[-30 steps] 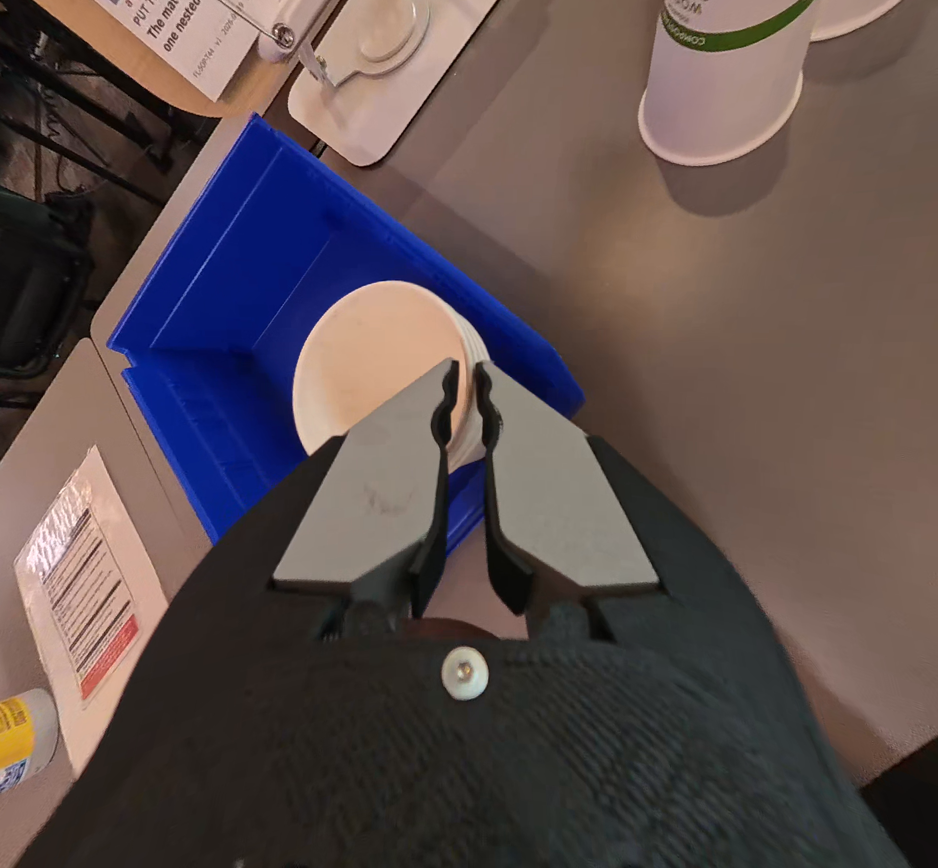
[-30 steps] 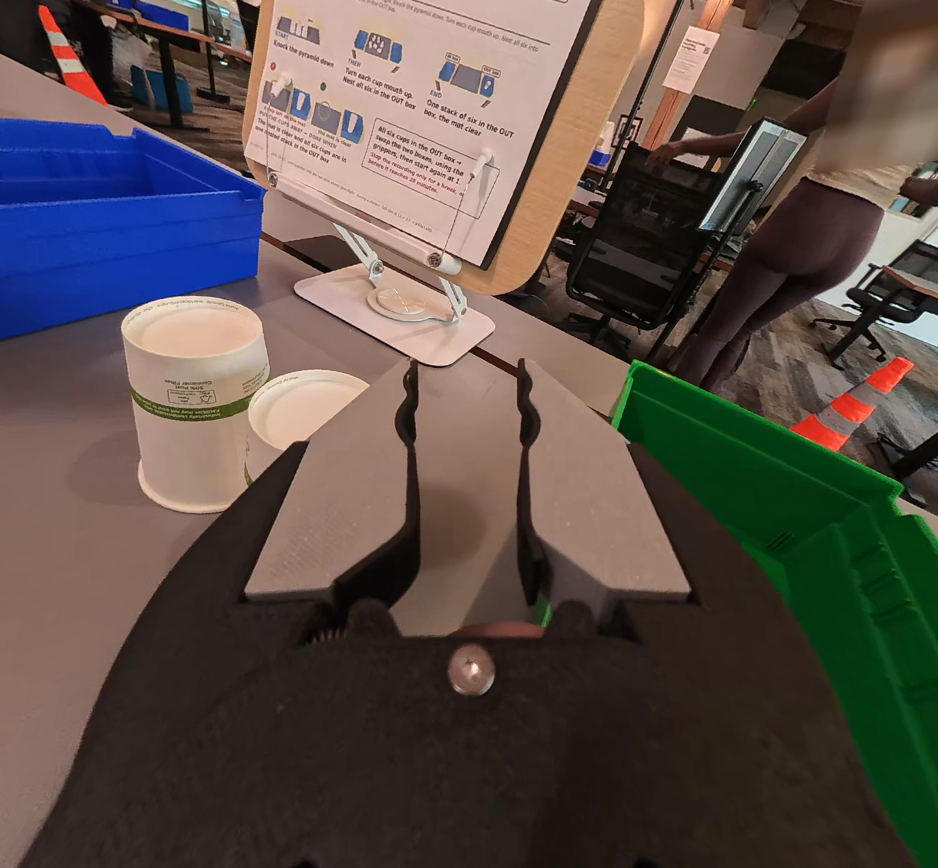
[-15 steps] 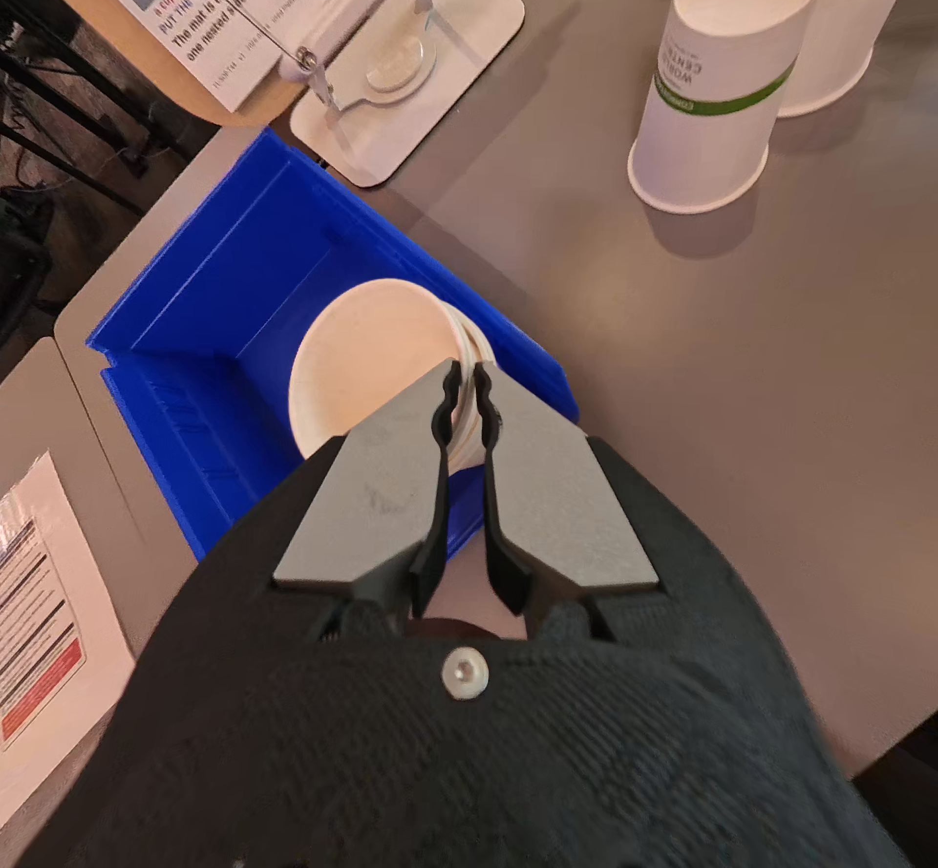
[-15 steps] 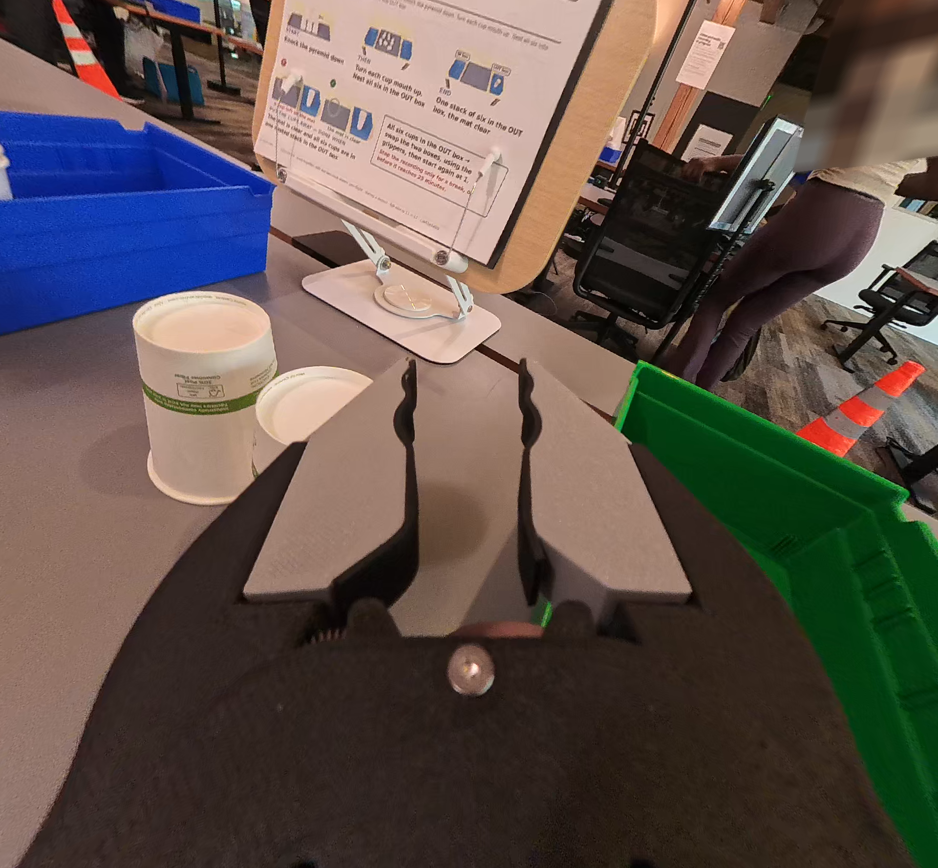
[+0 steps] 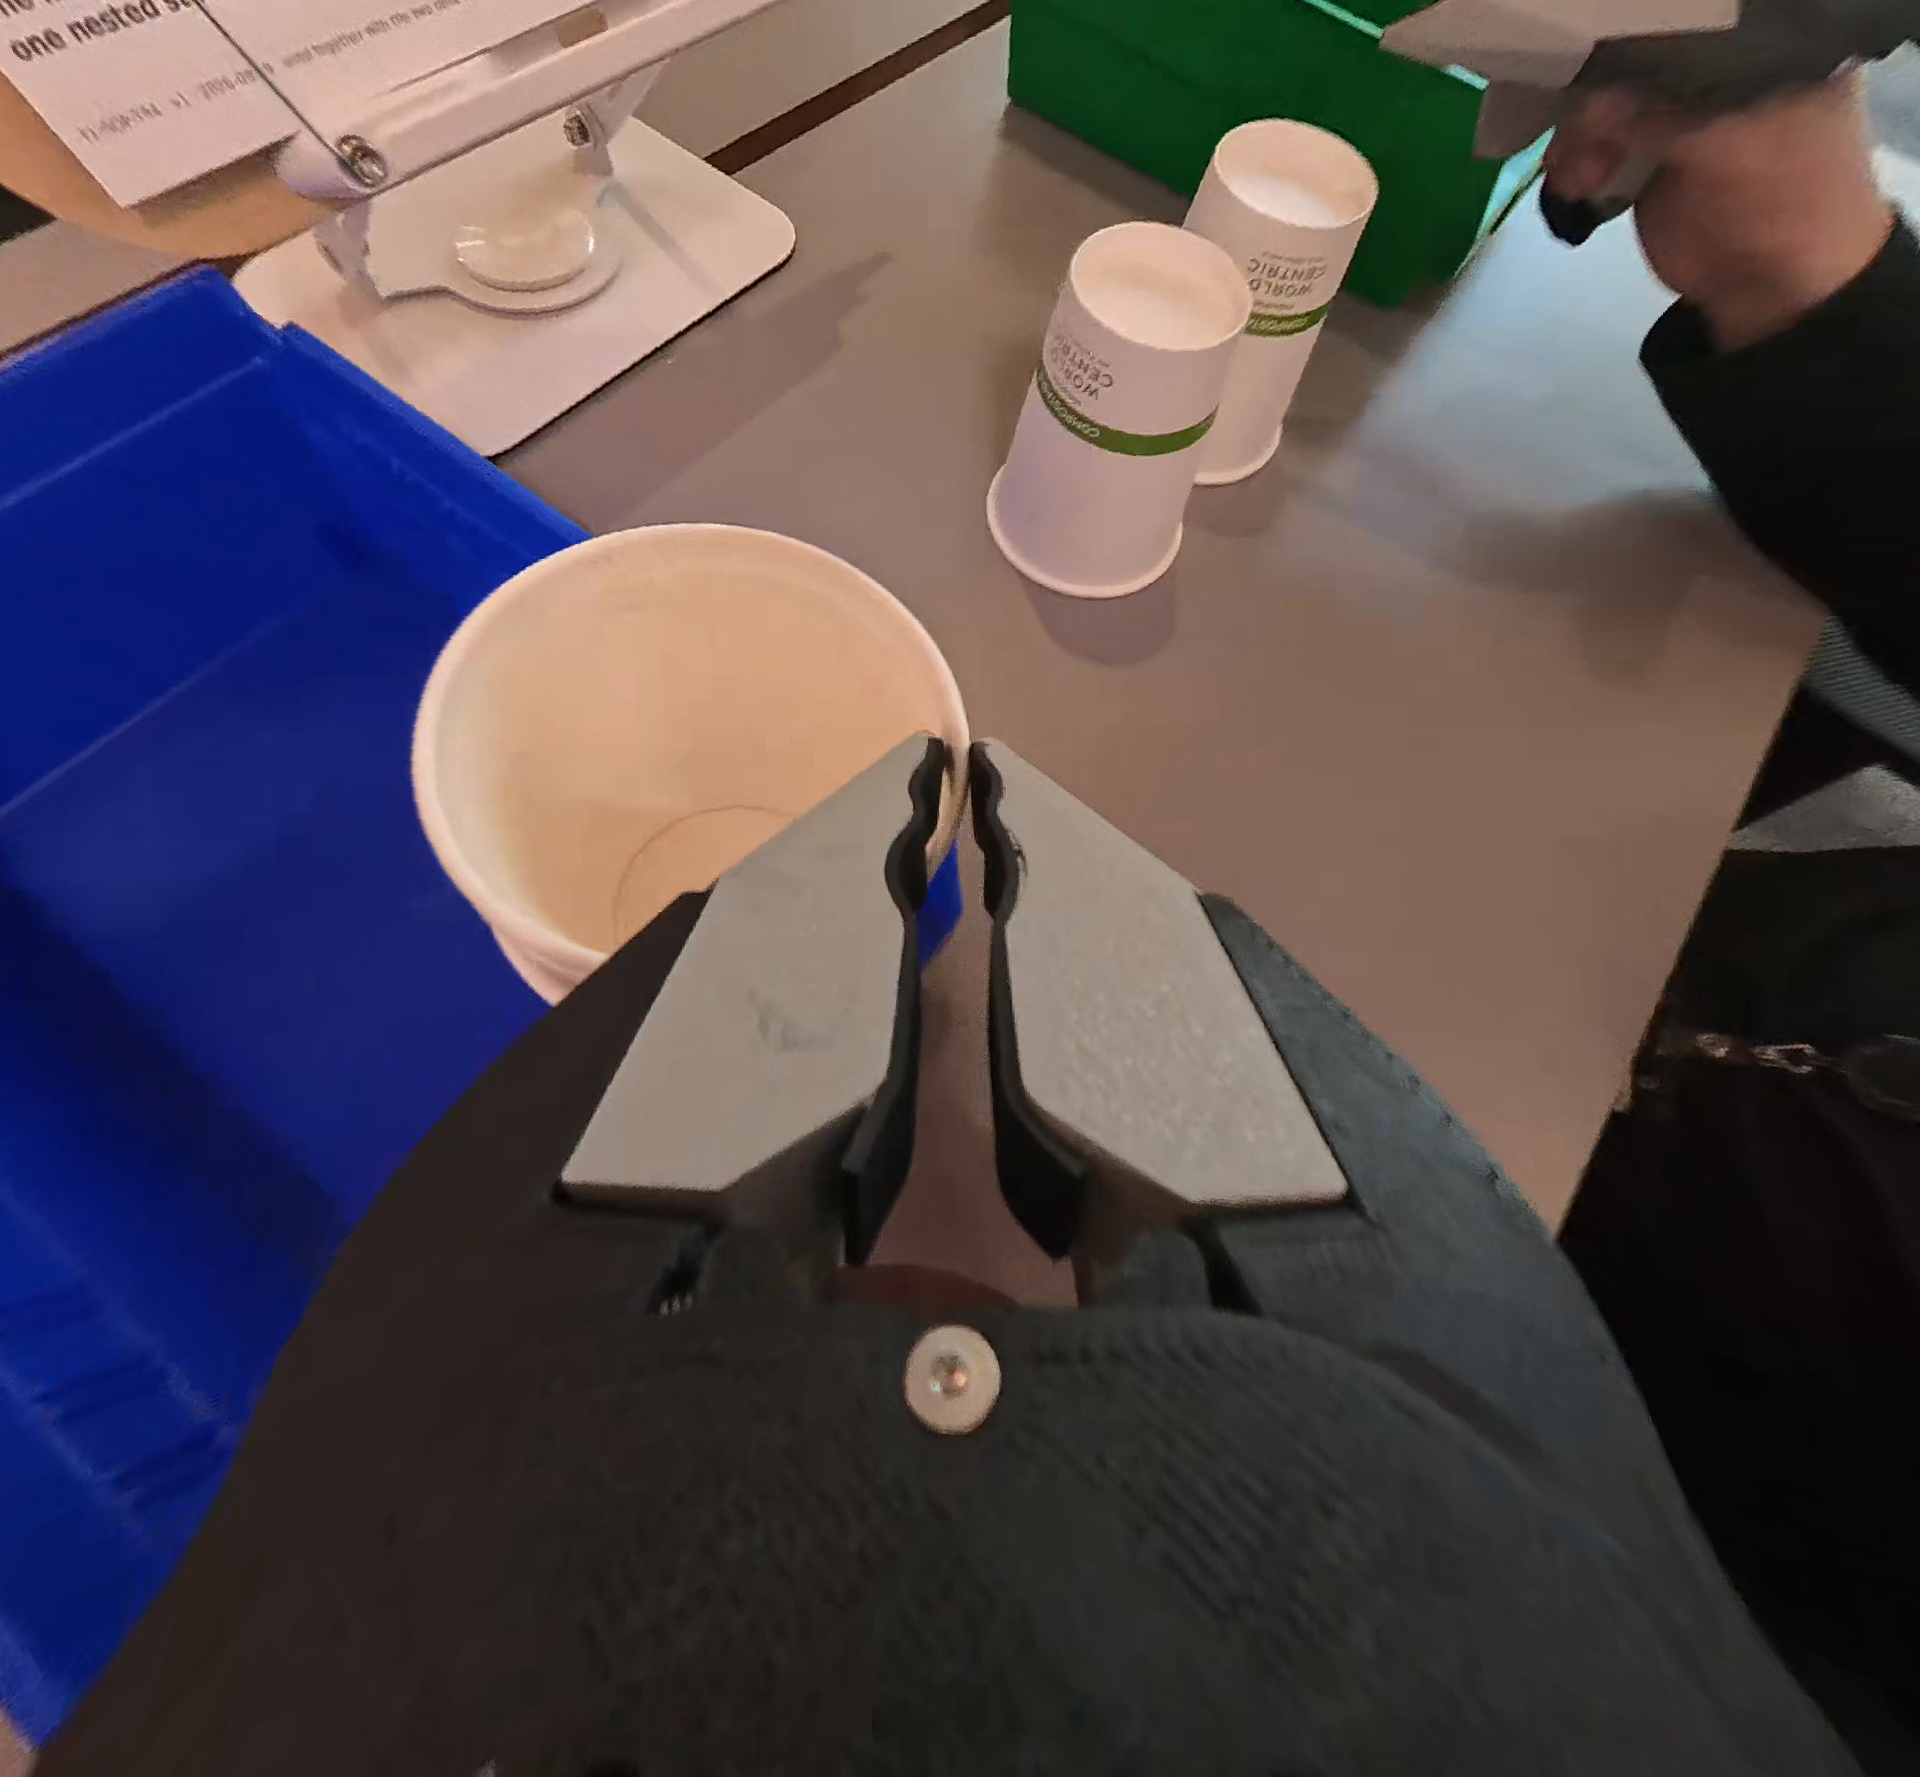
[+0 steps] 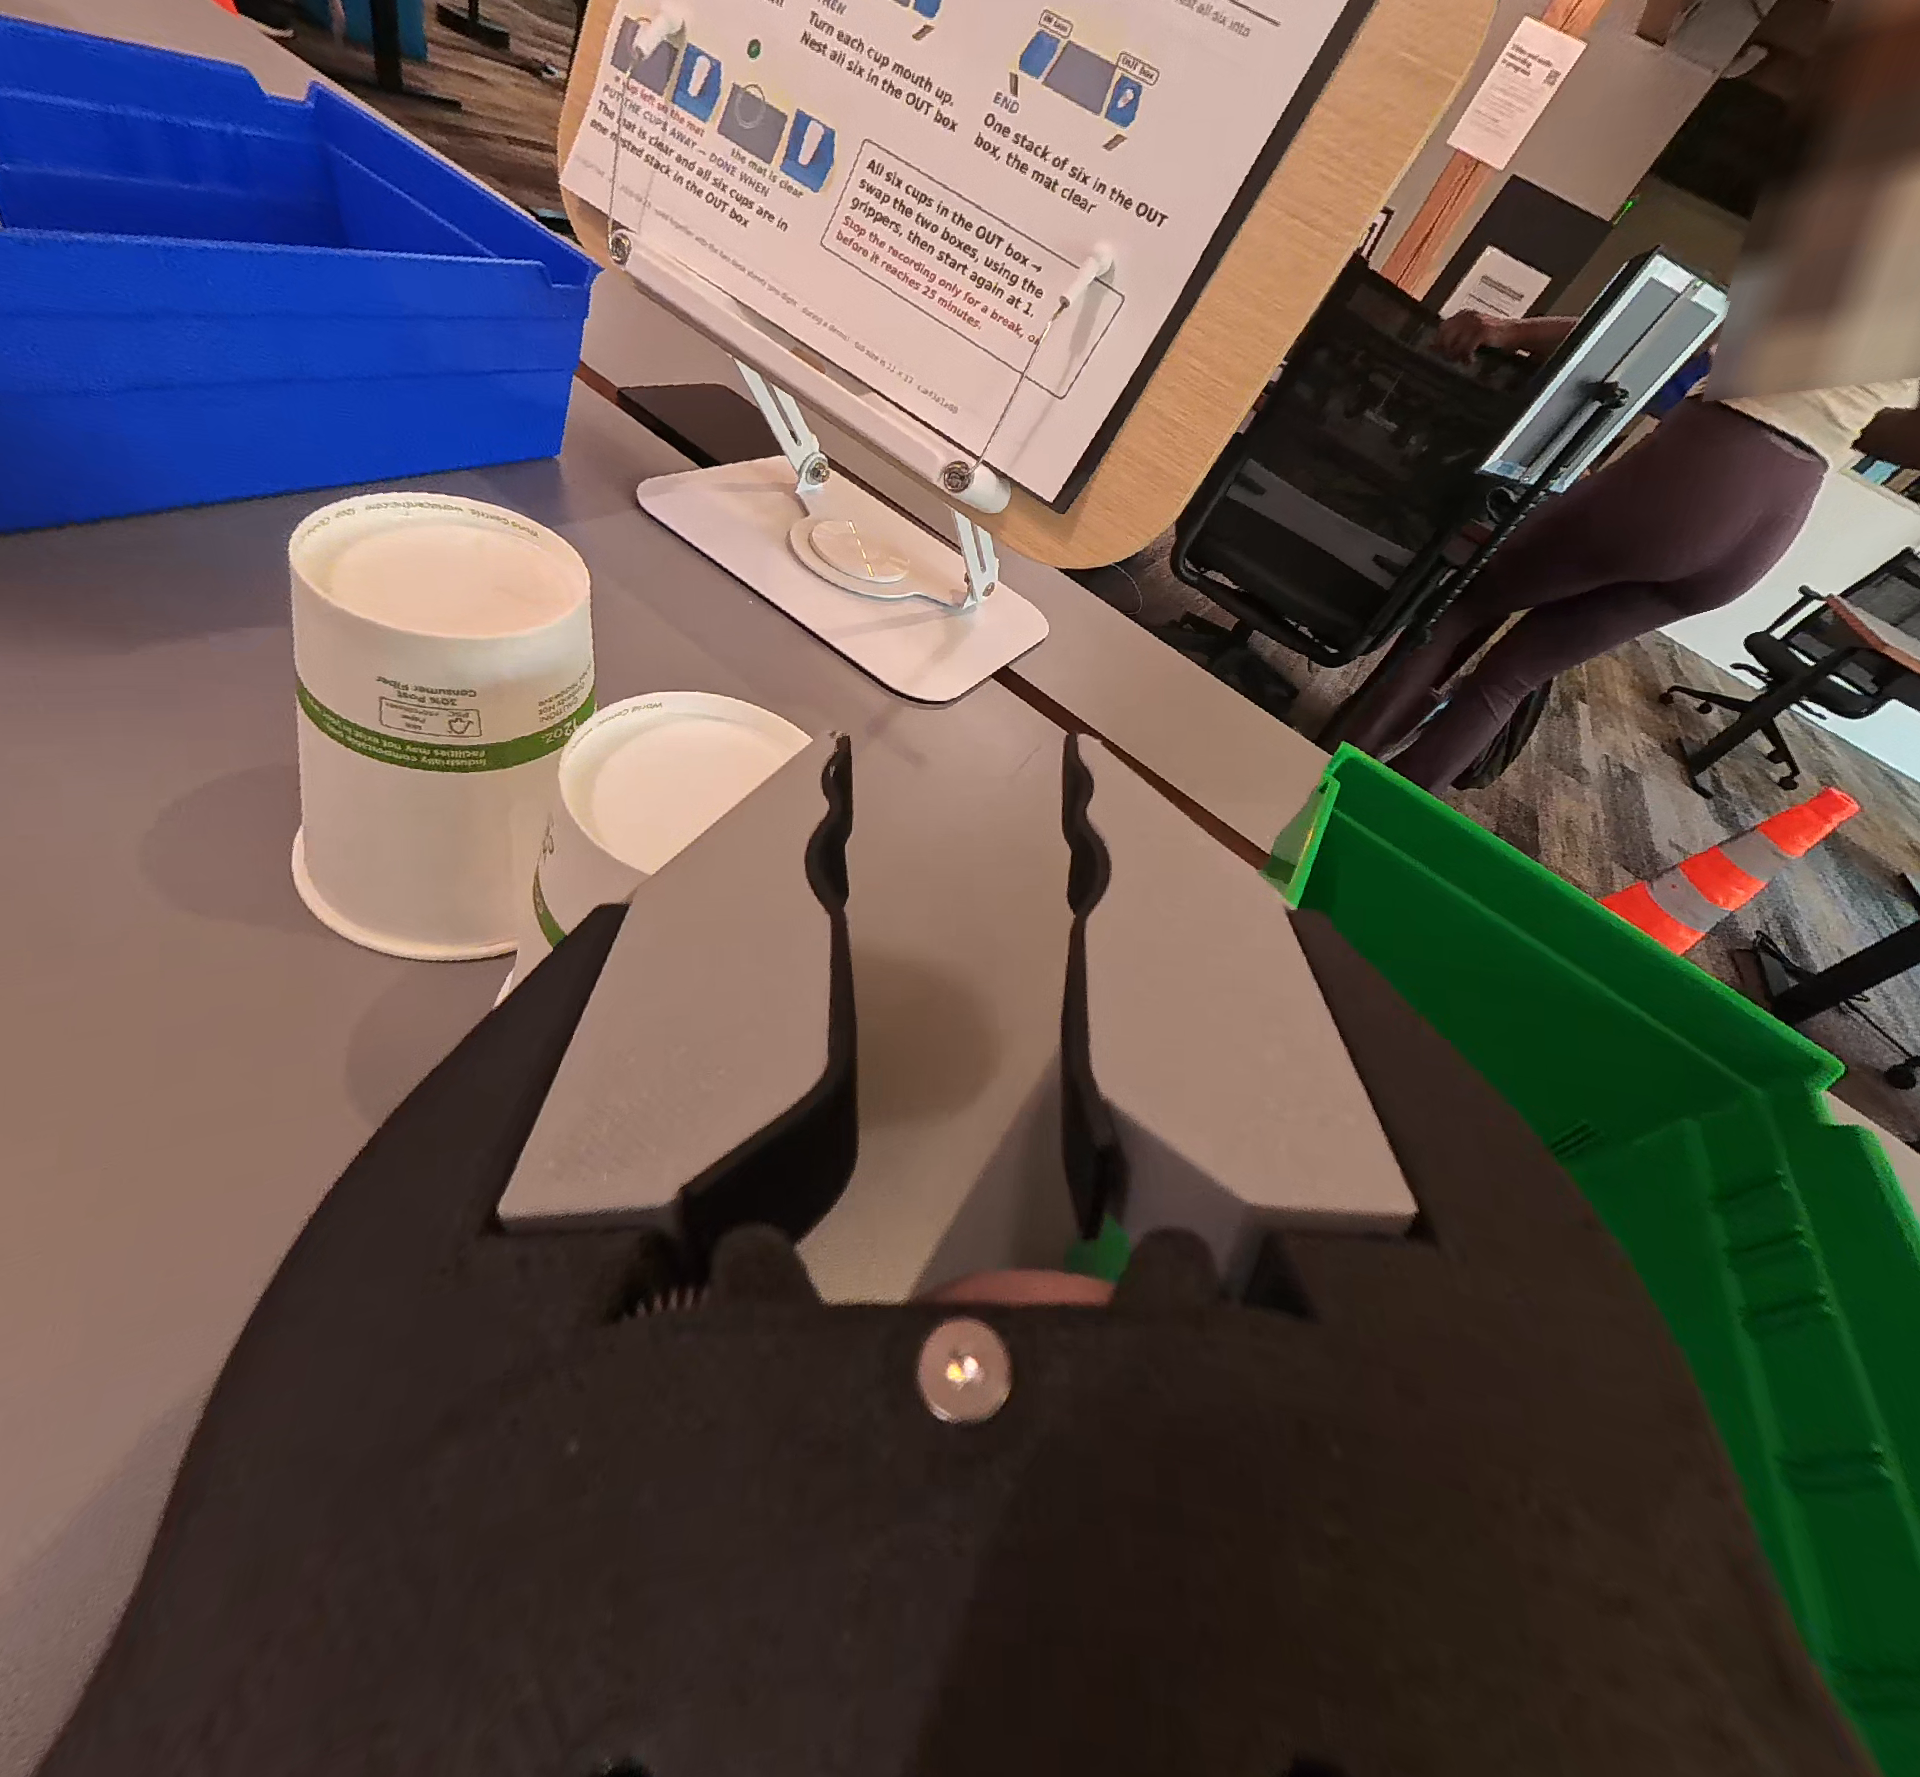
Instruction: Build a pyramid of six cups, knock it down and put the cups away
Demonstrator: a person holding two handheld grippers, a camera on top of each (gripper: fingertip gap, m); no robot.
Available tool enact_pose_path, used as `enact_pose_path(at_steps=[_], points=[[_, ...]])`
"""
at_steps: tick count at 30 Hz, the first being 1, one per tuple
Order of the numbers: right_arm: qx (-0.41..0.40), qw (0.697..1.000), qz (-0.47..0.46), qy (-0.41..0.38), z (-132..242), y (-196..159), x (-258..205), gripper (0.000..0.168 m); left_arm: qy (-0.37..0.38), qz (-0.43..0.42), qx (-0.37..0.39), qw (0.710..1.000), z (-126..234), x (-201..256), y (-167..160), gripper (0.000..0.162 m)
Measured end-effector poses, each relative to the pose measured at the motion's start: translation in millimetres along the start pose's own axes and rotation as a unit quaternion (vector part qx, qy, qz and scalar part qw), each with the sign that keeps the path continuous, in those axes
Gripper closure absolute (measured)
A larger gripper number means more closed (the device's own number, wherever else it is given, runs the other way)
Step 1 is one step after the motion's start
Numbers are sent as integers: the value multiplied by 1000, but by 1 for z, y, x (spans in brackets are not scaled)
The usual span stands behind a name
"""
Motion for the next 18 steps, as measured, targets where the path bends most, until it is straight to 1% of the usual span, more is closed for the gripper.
enact_pose_path(at_steps=[5,9,11,14,16,18], points=[[0,1000,3,4,0,1,-2,131,-39,53,36,997,5,-10,1,160],[-4,1000,9,8,-2,0,-5,131,-10,50,74,996,12,-18,8,161],[-8,1000,13,10,-3,-1,-6,131,23,35,99,994,18,-21,16,161],[-11,1000,18,9,-4,-2,-7,131,97,-3,137,986,31,-24,31,161],[-11,1000,17,7,-3,-2,-7,131,152,-32,167,974,42,-25,44,161],[-11,1000,15,6,-3,-2,-6,131,202,-61,208,955,55,-22,58,161]])
Point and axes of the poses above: each gripper's, where its closed fingertips meet, z back along the fingers, y out of its top, x = y × z across the jaws, the point moved 3 cm from there along z, back along the fingers, and after that the axes turned 11 degrees about z, right-handed, at the moved point
